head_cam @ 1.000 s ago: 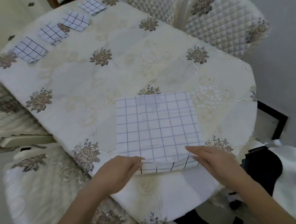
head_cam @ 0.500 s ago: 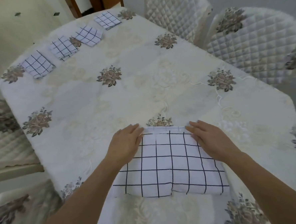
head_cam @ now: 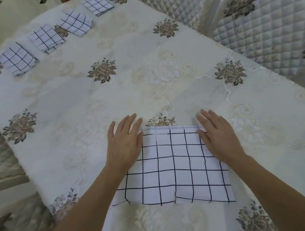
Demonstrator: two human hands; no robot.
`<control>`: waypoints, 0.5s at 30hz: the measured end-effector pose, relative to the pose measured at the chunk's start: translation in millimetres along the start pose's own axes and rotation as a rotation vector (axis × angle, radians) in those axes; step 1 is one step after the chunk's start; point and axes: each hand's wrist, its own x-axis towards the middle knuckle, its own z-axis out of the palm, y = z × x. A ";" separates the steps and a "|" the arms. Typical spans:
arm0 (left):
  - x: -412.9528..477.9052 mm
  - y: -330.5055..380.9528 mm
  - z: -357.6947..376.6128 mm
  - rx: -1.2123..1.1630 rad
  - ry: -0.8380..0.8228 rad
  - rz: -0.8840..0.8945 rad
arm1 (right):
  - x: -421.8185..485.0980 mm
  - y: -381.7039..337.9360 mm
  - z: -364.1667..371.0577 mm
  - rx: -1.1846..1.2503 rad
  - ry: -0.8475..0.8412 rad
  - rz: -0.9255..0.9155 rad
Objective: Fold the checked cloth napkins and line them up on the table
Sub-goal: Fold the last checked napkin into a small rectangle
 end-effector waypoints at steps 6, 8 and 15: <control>-100.6 46.3 -27.9 -0.085 -0.065 0.183 | -81.6 -73.8 -28.0 0.132 0.037 -0.027; -130.0 38.1 -22.5 -0.054 -0.159 0.229 | -110.6 -84.8 -25.4 0.128 -0.070 -0.054; -149.0 4.2 1.8 0.075 -0.301 0.291 | -137.5 -83.0 -4.9 -0.074 -0.238 -0.052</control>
